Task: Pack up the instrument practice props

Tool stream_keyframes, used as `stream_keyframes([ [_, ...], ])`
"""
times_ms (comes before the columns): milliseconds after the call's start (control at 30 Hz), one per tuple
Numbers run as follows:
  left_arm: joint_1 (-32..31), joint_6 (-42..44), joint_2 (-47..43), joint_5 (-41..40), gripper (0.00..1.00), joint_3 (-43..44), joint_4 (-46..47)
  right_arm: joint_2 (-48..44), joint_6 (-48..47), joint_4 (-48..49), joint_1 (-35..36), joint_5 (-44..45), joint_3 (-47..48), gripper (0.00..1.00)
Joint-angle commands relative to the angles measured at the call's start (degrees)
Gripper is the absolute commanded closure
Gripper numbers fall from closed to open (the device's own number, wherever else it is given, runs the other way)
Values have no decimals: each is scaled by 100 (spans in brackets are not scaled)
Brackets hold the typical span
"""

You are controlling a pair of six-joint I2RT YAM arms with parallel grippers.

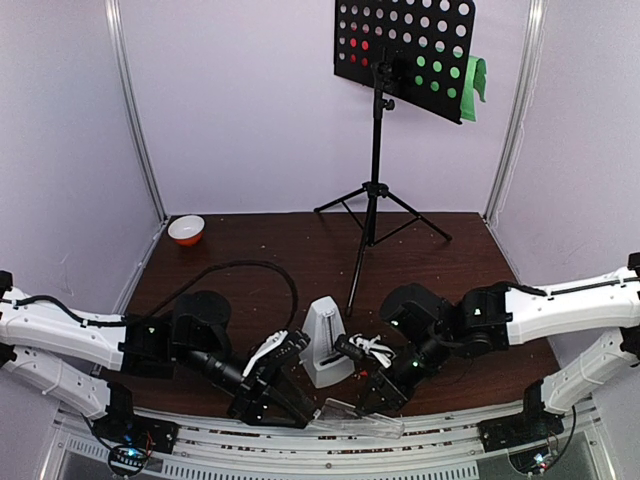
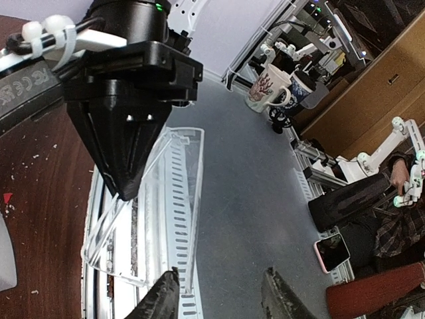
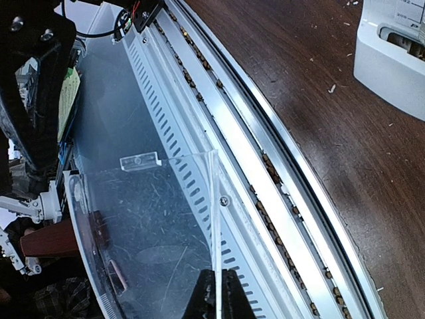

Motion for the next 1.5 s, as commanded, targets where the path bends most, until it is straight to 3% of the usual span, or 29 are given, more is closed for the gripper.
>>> stream_keyframes([
  [0,-106,56,84,160,56,38,424,86,-166,-91,-115,-224,218,100],
  [233,-210,112,298,5,57,90,450,166,-176,-42,-158,-336,322,100],
  [367,-220,155,383,-121,50,117,450,224,-223,-85,-163,-409,360,100],
  [1000,-220,277,352,-770,45,119,262,214,-277,-20,-159,-569,360,100],
  [1467,-220,244,319,-1019,35,80,251,194,-260,13,-165,-651,332,100],
])
